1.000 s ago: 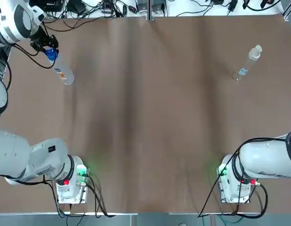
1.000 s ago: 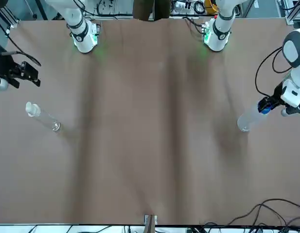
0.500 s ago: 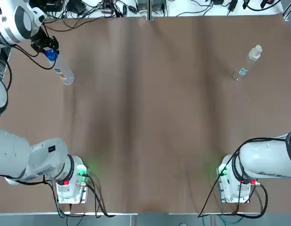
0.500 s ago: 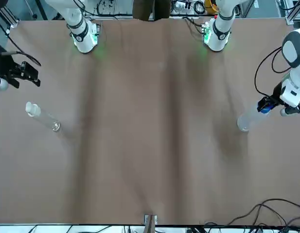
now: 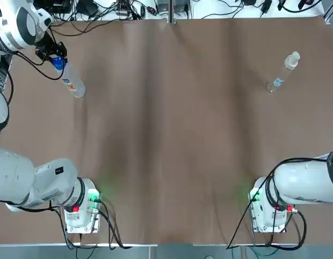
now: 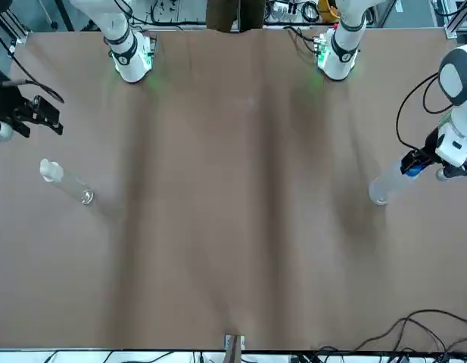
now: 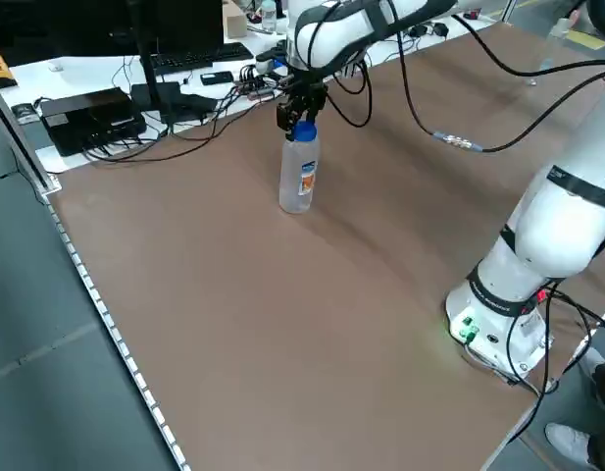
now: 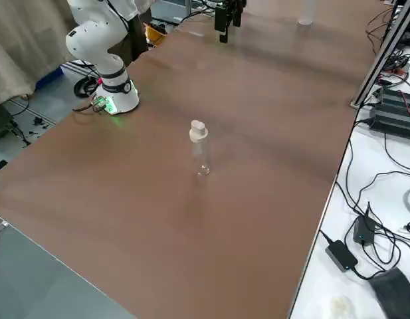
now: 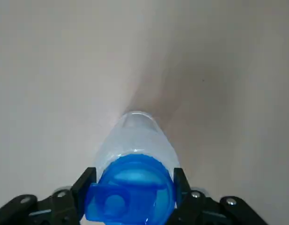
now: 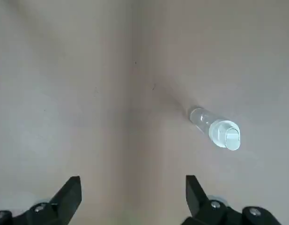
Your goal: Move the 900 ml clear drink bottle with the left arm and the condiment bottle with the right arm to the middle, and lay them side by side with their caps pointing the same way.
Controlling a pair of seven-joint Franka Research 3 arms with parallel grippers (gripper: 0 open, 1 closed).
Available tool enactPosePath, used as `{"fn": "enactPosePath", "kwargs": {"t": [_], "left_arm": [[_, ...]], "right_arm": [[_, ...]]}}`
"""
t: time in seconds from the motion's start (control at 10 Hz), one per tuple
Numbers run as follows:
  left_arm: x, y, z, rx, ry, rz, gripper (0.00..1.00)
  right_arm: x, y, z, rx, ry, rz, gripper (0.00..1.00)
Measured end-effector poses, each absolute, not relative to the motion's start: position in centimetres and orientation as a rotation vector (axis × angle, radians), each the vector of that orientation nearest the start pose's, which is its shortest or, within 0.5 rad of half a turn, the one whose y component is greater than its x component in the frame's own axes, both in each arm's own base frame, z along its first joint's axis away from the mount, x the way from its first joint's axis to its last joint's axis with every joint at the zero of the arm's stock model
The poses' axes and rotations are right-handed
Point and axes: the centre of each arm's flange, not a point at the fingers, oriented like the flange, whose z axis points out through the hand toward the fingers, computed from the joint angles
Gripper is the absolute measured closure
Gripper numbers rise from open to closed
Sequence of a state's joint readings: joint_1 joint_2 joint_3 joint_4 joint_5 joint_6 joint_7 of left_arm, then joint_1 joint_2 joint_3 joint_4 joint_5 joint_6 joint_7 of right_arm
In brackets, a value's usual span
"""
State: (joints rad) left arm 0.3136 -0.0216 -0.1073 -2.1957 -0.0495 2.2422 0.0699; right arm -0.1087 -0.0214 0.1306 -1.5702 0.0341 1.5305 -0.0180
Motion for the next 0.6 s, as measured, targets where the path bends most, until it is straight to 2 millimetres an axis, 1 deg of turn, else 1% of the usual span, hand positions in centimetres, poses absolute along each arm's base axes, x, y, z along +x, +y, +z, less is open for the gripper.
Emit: {"fn": "enactPosePath", "kwargs": {"t": [0.1, 0.2, 0.3, 0.6], "left_arm": [[52.4, 10.6, 40.2, -3.156, -0.286, -0.108, 0.29], [52.8, 9.7, 40.8, -3.155, -0.318, -0.109, 0.29], [53.5, 7.8, 41.6, -3.153, -0.36, -0.123, 0.29], [54.8, -0.8, 43.3, -3.137, -0.582, -0.145, 0.29]], "right_arm": [[54.4, 1.6, 63.3, -3.11, -0.064, 0.029, 0.02], [54.4, 1.6, 63.3, -3.11, -0.064, 0.029, 0.02], [54.4, 1.6, 63.3, -3.11, -0.064, 0.029, 0.02], [54.4, 1.7, 63.3, -3.11, -0.064, 0.029, 0.02]]}}
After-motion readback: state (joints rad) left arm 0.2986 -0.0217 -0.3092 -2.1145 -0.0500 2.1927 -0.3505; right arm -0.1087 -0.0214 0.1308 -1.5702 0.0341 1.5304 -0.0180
